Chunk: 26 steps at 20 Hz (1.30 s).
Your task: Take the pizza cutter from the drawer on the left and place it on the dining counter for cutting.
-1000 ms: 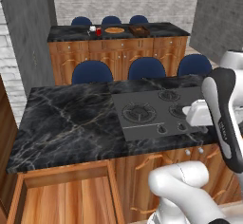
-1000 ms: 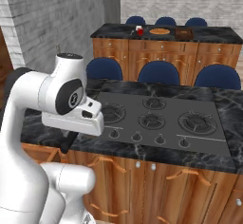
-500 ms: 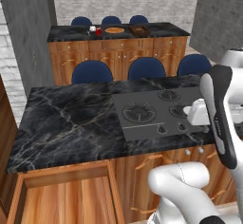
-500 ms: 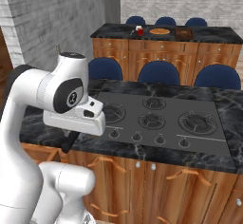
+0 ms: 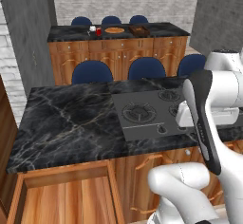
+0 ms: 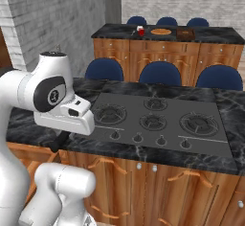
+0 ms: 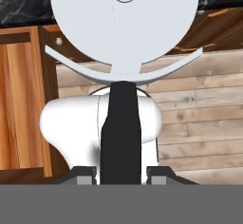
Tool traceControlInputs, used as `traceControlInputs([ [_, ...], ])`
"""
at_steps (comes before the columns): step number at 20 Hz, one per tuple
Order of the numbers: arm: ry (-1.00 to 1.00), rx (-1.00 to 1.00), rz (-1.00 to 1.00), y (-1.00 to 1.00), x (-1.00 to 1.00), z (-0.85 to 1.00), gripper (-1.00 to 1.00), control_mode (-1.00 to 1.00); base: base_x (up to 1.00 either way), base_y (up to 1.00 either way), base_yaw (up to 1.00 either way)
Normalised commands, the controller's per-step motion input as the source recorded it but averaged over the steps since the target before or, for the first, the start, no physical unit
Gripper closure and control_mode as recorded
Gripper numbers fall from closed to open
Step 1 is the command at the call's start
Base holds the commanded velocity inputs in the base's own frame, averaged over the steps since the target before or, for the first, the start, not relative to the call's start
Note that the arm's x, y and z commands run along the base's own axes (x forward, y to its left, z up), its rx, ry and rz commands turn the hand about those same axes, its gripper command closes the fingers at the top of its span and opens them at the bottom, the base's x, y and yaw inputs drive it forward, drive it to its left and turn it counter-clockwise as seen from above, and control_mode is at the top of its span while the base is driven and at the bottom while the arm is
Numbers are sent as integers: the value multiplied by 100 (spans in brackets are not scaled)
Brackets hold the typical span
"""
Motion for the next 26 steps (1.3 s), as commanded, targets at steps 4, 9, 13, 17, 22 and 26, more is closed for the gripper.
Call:
traceControlInputs([
  [4, 0, 0, 0, 0, 0, -1, 100, -100, 0, 0, 0],
  [9, 0, -2, -2, 0, 0, 0, 100, -100, 0, 0, 0],
  [13, 0, 0, 0, 0, 0, 0, 100, -100, 0, 0, 0],
  [17, 0, 0, 0, 0, 0, 0, 100, 100, -18, -46, 0],
  [22, 0, 0, 0, 0, 0, 0, 100, 100, -52, -100, -19],
  [26, 0, 0, 0, 0, 0, 0, 100, 100, -42, -100, -49],
])
